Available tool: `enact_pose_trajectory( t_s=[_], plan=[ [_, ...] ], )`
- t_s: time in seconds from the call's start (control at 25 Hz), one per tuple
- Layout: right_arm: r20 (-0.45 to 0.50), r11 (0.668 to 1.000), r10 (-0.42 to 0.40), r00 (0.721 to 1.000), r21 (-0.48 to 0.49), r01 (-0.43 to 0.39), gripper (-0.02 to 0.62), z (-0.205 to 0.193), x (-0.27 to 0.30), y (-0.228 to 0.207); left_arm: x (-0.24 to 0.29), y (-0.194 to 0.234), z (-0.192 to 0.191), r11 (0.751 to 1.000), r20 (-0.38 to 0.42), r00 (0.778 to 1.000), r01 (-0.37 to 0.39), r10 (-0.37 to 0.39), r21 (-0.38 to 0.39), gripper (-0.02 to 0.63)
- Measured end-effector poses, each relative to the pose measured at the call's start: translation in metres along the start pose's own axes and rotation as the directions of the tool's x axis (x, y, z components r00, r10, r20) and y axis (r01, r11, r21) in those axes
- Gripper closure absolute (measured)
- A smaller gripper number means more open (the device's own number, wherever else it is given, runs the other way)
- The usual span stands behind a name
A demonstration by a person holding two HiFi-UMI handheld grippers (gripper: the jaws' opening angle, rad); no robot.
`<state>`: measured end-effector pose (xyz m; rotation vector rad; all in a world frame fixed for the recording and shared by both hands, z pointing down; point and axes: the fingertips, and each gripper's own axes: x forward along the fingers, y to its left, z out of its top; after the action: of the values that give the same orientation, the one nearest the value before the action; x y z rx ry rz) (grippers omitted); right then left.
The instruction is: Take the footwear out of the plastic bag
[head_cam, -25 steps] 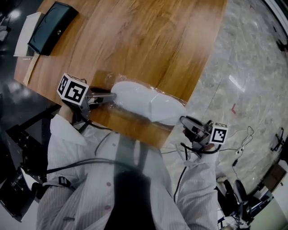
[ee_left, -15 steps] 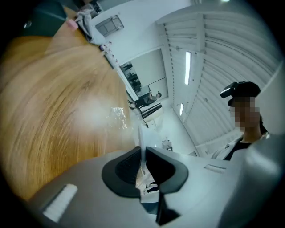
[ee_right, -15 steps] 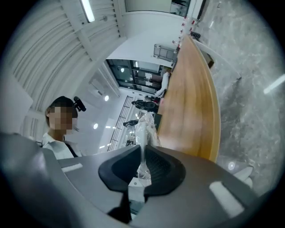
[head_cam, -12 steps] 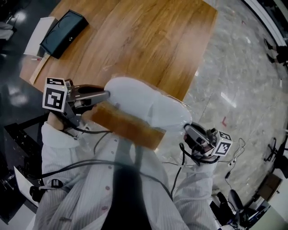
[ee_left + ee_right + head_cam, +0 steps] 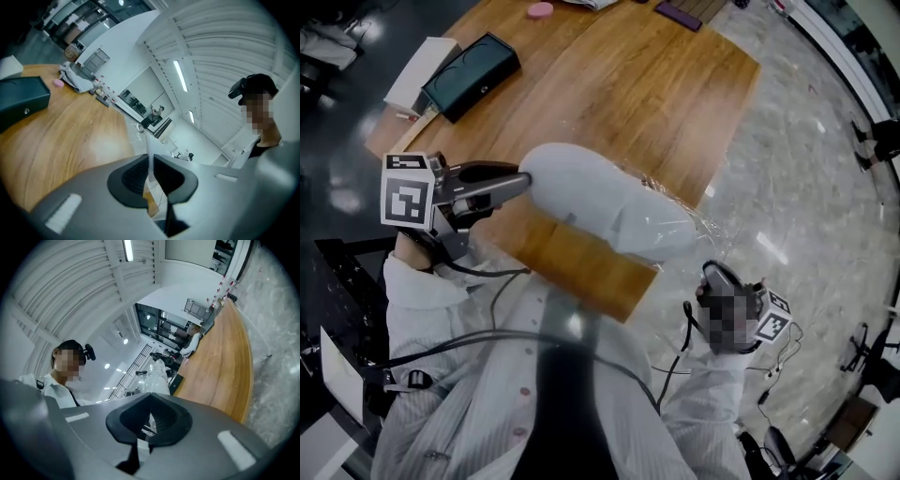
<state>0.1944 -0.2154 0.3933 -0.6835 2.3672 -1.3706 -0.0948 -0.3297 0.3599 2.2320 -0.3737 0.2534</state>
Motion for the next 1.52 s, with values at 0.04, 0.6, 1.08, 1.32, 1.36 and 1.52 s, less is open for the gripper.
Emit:
enact_pose_trajectory(
  t_s=[0.04, 0.6, 1.08, 1.32, 1.36, 1.52],
  plan=[
    [0.003, 1.000, -0.010, 1.000, -0.005, 0.010, 0.583, 0.000, -0.001, 0.000, -0.006, 0.003, 0.001, 1.000, 0.012, 1.000, -0.019, 0.019, 0.001, 0.572],
    [0.092, 0.879, -0.434, 0.896, -0.177, 0.443, 0.583, 0.030, -0.044, 0.006, -0.064, 0.021, 0.036, 0.921, 0.170, 0.913, -0.385, 0.371, 0.058, 0.568],
    [0.321, 0.566, -0.594, 0.738, -0.484, 0.667, 0.583, 0.048, 0.055, 0.037, -0.024, -0.001, 0.056, 0.716, 0.333, 0.752, -0.652, 0.569, 0.250, 0.569],
    [0.347, 0.530, -0.582, 0.735, -0.523, 0.667, 0.583, 0.034, 0.066, 0.050, -0.007, -0.017, 0.048, 0.727, 0.339, 0.768, -0.632, 0.543, 0.267, 0.569],
    [0.349, 0.525, -0.584, 0.733, -0.526, 0.669, 0.583, 0.033, 0.065, 0.051, -0.004, -0.018, 0.048, 0.728, 0.335, 0.771, -0.629, 0.541, 0.272, 0.569],
    [0.345, 0.545, -0.579, 0.739, -0.510, 0.666, 0.583, 0.034, 0.063, 0.051, 0.001, -0.020, 0.047, 0.731, 0.327, 0.779, -0.621, 0.535, 0.284, 0.569]
  ],
)
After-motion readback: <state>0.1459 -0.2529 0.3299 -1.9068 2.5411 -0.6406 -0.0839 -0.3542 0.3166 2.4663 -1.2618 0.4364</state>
